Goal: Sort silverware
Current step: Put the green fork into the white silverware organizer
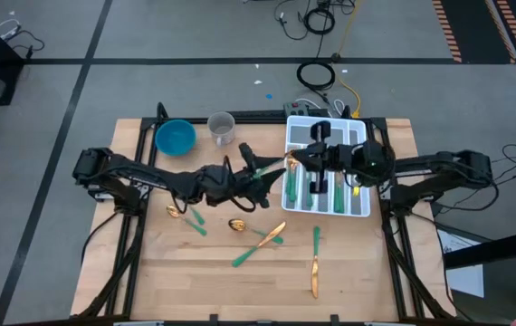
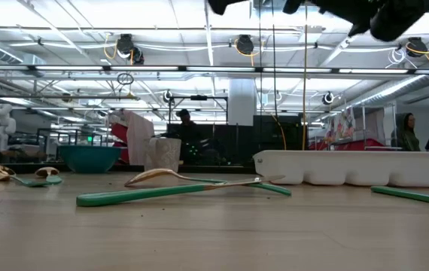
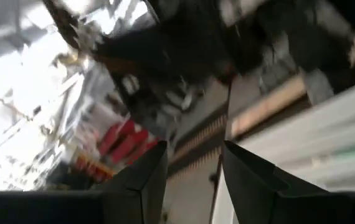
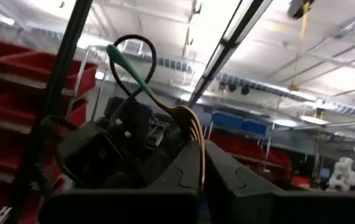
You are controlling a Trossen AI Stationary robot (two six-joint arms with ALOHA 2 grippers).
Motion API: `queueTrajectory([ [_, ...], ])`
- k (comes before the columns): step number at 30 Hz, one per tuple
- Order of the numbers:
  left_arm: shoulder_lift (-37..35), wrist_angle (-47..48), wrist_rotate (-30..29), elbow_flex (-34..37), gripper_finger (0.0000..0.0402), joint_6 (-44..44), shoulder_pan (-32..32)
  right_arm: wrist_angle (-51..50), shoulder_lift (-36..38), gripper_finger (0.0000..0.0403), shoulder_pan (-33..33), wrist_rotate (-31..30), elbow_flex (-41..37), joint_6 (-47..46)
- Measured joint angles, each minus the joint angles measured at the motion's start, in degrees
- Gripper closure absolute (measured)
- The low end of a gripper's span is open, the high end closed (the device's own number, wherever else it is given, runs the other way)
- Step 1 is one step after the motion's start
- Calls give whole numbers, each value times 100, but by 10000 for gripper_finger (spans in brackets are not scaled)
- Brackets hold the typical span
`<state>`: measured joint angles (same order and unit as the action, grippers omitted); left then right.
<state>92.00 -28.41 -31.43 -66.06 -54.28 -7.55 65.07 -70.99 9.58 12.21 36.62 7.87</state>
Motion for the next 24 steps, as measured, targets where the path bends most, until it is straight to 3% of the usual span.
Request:
queueTrajectory([
  [5,-244,1394,-418,2,242,525,-14,-3176,618,402,246,-134,981,344],
  [11,-708,3230,-475,2,242,1682,-14,-6665,986,402,458,-1379,2651,1147],
  [18,-1219,4329,-418,6,242,2491,-77,-8995,939,402,792,-2613,4250,1524],
  [24,-1453,5129,-328,6,242,3004,-88,-11316,354,403,1108,-2737,5026,1404],
])
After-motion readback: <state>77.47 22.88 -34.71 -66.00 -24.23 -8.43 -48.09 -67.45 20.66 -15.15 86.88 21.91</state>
